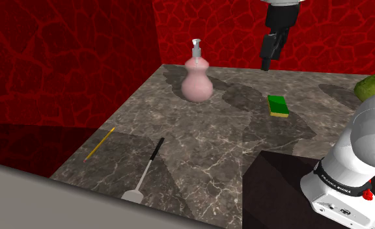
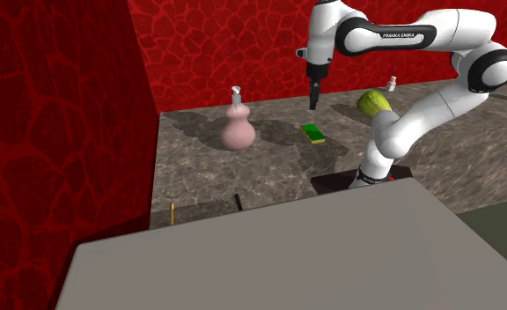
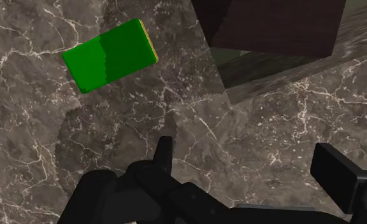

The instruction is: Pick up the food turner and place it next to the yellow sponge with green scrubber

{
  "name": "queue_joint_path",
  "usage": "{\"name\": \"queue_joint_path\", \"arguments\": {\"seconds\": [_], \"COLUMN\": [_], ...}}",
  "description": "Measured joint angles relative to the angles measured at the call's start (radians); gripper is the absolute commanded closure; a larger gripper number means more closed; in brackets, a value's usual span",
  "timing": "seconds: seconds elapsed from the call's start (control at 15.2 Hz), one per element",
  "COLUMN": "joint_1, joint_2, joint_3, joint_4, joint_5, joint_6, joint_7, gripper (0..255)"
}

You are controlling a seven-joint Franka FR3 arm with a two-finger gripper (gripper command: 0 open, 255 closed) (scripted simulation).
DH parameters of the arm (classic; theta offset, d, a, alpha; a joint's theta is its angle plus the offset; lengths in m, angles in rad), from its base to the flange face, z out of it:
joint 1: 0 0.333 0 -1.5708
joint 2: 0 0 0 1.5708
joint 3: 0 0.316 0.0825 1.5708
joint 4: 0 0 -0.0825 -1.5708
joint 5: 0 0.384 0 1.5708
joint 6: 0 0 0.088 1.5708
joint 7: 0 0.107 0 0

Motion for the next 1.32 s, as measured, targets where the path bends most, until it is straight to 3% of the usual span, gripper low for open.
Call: {"name": "queue_joint_path", "arguments": {"seconds": [0.2,0.73,1.32], "joint_1": [0.001,0.01,-0.031], "joint_2": [-0.01,-0.039,0.122], "joint_3": [0.031,0.245,0.527], "joint_4": [-0.017,-0.114,-0.064], "joint_5": [0.023,0.183,0.32], "joint_6": [0.009,0.096,0.257], "joint_7": [0.053,0.41,0.83], "gripper": [0,0,0]}}
